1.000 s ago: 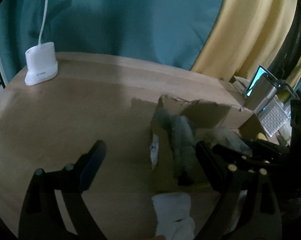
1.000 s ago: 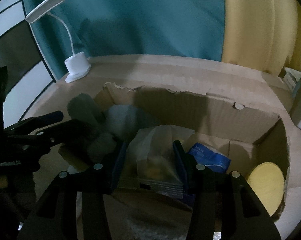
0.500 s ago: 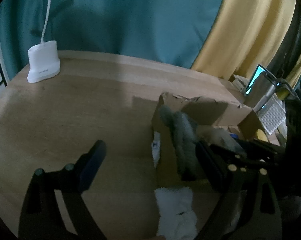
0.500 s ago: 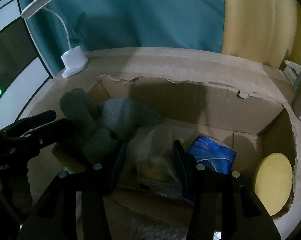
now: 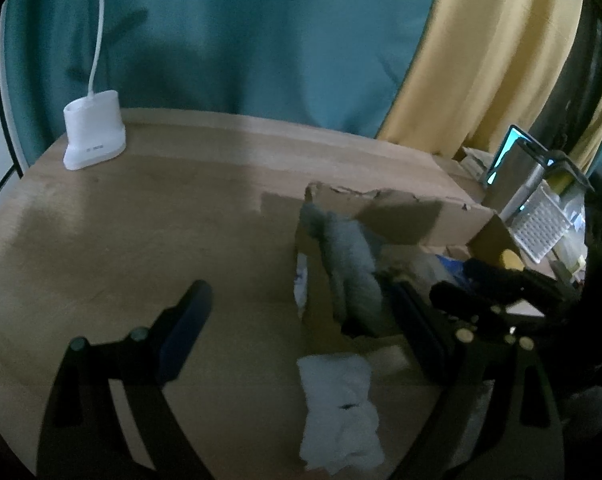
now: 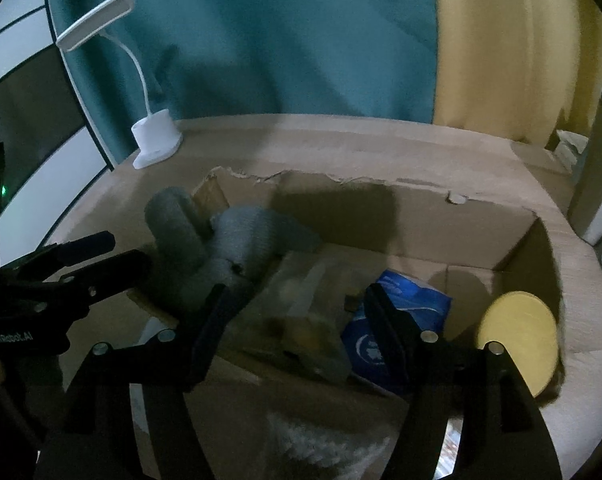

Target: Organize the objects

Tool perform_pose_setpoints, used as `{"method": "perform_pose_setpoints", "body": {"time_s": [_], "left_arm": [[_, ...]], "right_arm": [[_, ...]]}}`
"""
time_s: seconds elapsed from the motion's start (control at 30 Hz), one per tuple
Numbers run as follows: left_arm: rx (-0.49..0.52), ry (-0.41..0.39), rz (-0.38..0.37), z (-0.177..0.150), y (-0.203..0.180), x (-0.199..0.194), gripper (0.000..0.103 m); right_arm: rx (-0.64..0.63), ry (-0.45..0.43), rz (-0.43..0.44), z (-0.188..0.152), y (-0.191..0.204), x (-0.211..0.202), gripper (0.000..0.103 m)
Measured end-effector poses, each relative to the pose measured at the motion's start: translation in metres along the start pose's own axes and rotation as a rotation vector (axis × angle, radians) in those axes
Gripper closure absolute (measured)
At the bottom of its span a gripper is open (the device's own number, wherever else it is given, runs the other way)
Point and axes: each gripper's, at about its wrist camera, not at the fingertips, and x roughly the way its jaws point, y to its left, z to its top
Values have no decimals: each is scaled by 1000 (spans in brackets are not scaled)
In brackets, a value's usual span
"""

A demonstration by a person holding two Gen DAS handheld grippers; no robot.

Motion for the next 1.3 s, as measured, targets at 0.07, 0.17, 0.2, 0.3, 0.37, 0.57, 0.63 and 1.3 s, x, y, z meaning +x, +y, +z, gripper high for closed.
{"method": "perform_pose_setpoints", "body": {"time_s": [0.07,0.17,0.2,0.3,0.37,0.57,0.63,1.3], "left_arm": [[4,-4,0,-2,-3,-3,11],[10,-6,0,-3,-6,-6,11],[12,-6,0,-4,-6,-8,11],[21,-9,-1,-6,-10,-11,11],[27,-9,-1,-8,-12,-13,11],[38,-12,0,-13,-17,-19,11],[42,-11,13,-14,-18,-20,11],[66,8,-8,-37,-35,-29,11]], "right_arm": [[1,-8,-3,-1,0,-6,31],[1,-24,-8,-2,0,-16,31],[1,-29,-9,-2,0,-19,31],[-1,-38,-12,-4,0,-26,31],[-2,-44,-14,-4,1,-30,31],[1,-59,-20,-9,2,-41,31],[3,-62,-20,-10,1,-44,31],[13,-84,-36,-32,-2,-71,31]]}}
